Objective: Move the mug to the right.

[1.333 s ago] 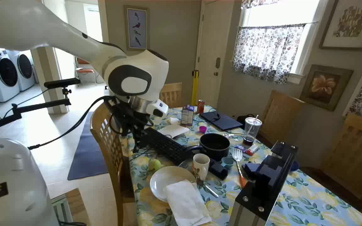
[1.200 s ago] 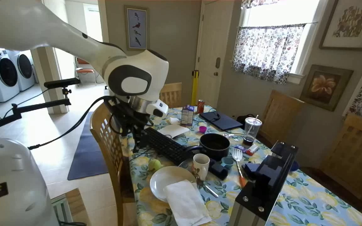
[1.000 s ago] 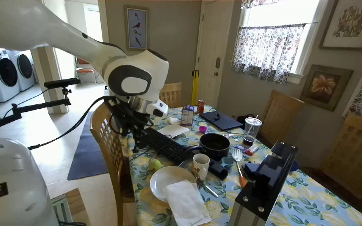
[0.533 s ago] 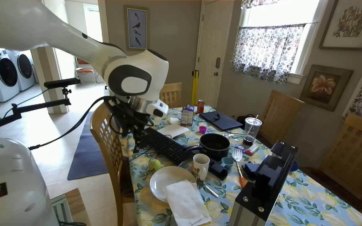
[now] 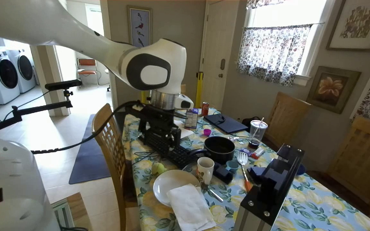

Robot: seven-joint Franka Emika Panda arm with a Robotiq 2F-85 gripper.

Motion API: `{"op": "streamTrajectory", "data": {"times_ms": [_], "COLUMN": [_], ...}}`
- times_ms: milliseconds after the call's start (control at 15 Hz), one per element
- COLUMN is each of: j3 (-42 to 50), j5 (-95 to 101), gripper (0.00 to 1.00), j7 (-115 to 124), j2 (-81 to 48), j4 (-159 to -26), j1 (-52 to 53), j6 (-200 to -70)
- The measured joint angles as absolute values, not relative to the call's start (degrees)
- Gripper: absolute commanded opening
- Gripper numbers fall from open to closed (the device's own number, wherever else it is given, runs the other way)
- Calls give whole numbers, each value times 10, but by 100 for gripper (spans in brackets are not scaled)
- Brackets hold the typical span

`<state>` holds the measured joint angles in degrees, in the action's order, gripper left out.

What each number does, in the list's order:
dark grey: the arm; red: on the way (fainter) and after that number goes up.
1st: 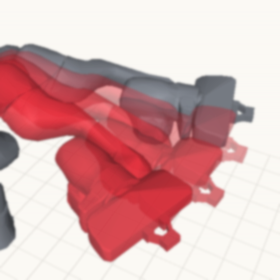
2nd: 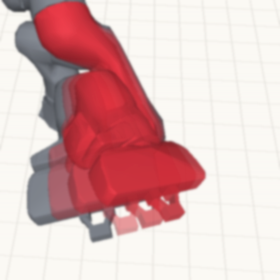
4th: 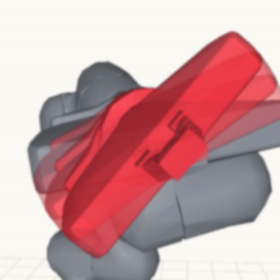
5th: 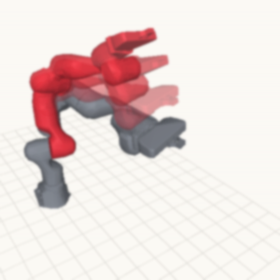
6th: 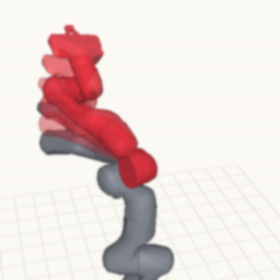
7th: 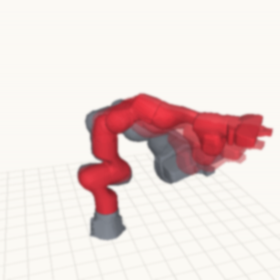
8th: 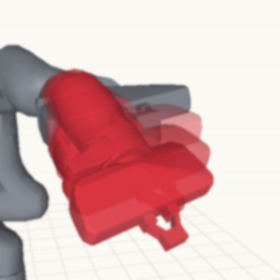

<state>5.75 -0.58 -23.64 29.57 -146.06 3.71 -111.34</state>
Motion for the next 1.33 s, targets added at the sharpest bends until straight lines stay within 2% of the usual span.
{"op": "streamTrajectory", "data": {"times_ms": [400,667,867,1333], "j3": [49,49,50,47], "j5": [23,110,151,151], "gripper": [100,100,100,100], "j7": [-256,-314,-343,-344], "j2": [177,104,63,56], "j4": [-1379,-1335,-1324,-1324], "j1": [39,28,14,12], "j6": [-1200,-1214,-1275,-1281]}}
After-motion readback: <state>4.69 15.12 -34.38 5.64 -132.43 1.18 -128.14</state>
